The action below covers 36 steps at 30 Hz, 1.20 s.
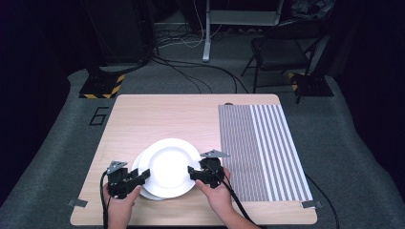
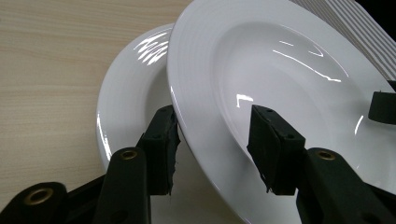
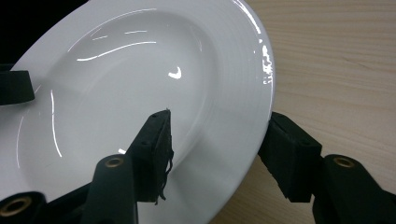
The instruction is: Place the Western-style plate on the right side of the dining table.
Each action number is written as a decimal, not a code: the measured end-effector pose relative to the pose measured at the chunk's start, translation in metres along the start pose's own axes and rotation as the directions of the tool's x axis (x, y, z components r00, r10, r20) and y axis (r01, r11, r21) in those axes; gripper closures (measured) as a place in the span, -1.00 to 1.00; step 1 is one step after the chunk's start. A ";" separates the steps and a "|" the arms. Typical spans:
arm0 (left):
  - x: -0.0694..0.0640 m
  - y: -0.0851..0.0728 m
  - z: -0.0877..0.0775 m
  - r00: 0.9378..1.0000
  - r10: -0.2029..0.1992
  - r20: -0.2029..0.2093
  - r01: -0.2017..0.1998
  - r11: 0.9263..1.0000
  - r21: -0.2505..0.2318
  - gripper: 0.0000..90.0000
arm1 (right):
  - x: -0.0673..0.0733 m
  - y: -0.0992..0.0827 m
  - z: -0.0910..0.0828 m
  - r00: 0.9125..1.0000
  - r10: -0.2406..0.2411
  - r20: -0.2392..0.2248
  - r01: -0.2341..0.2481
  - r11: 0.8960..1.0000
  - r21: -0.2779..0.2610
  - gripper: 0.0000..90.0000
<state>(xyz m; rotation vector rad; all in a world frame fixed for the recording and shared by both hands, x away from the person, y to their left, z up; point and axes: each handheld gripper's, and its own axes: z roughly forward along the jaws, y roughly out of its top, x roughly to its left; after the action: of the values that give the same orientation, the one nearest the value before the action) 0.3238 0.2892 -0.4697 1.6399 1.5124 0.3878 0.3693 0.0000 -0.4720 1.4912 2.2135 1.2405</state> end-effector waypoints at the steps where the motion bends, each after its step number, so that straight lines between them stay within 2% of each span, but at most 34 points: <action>1: 0.000 0.000 0.000 1.000 0.001 0.002 -0.001 1.000 0.001 0.18 | -0.001 0.000 0.000 1.000 0.003 0.002 -0.003 1.000 0.000 -0.02; 11: 0.001 -0.001 0.003 1.000 0.000 0.009 0.000 1.000 0.013 0.18 | -0.002 0.000 0.000 1.000 -0.005 0.004 0.005 1.000 -0.011 -0.02; 18: 0.001 -0.002 0.003 1.000 0.003 0.012 -0.003 1.000 0.001 0.19 | -0.002 -0.004 0.000 1.000 -0.016 0.005 0.016 1.000 -0.021 0.00; 23: 0.001 -0.003 0.003 1.000 -0.001 0.013 0.001 1.000 0.004 0.19 | 0.000 -0.011 -0.002 0.999 -0.018 -0.028 0.018 1.000 -0.005 -0.04; 25: 0.001 -0.003 0.003 1.000 0.000 0.010 0.000 1.000 0.005 0.19 | 0.004 -0.014 -0.003 0.999 -0.028 -0.016 0.028 1.000 -0.013 -0.08; 31: 0.000 -0.003 0.001 1.000 0.002 0.014 -0.002 1.000 0.002 0.19 | 0.005 -0.015 -0.008 0.999 -0.044 0.006 0.044 0.999 -0.022 -0.07; 36: -0.002 -0.004 0.000 1.000 -0.001 0.012 0.001 1.000 -0.004 0.19 | 0.006 -0.015 -0.009 0.999 -0.037 0.020 0.038 0.999 -0.027 -0.07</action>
<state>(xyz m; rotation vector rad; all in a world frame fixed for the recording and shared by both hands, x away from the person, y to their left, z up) 0.3209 0.2872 -0.4719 1.6354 1.5030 0.3797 0.3512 -0.0021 -0.4751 1.4385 2.1933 1.2348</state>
